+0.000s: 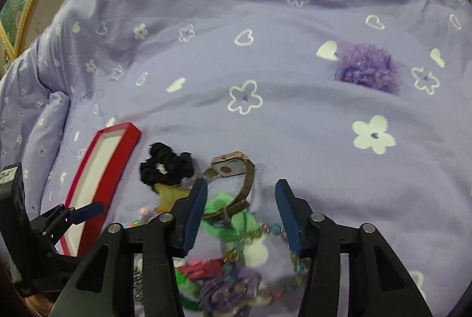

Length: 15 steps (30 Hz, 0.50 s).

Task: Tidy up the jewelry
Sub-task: 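Grasp the colorful beaded bracelet with the left gripper while the right gripper grasps the gold watch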

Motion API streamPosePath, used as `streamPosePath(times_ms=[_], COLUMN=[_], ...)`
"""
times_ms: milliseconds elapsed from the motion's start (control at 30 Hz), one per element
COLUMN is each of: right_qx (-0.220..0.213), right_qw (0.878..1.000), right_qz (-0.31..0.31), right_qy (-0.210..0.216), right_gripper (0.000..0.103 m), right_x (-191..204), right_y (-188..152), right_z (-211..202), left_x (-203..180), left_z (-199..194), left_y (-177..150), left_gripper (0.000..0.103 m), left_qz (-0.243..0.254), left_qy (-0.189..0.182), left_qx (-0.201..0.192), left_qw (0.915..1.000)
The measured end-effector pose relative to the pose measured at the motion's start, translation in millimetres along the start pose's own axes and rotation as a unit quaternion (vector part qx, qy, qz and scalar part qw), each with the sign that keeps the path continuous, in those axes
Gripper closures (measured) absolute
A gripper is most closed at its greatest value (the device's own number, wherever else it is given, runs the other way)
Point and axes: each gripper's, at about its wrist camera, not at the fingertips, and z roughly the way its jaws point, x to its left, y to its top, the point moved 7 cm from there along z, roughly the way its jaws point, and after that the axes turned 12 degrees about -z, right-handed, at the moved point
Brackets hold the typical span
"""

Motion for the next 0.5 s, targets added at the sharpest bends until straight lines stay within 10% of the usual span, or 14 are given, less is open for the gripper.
streamPosePath(times_ms=[200,300,500], right_qx=[0.021,0.016,-0.010], right_qw=[1.000,1.000,1.000], right_qz=[0.005,0.002,0.006], right_qy=[0.011,0.011,0.014], right_gripper=[0.085,0.092,0.095], right_x=[-4,-3,0], right_y=[-5,-5,-2], right_z=[21,20,6], left_x=[-7,-10,-6], left_z=[11,7,-7], left_y=[-6,-7,-5], left_gripper=[0.060,0.095,0.095], left_qz=[0.010,0.010,0.001], left_qy=[-0.021,-0.043,-0.060], left_qx=[0.014,0.016,-0.001], left_qw=[0.9996,0.9989,0.9982])
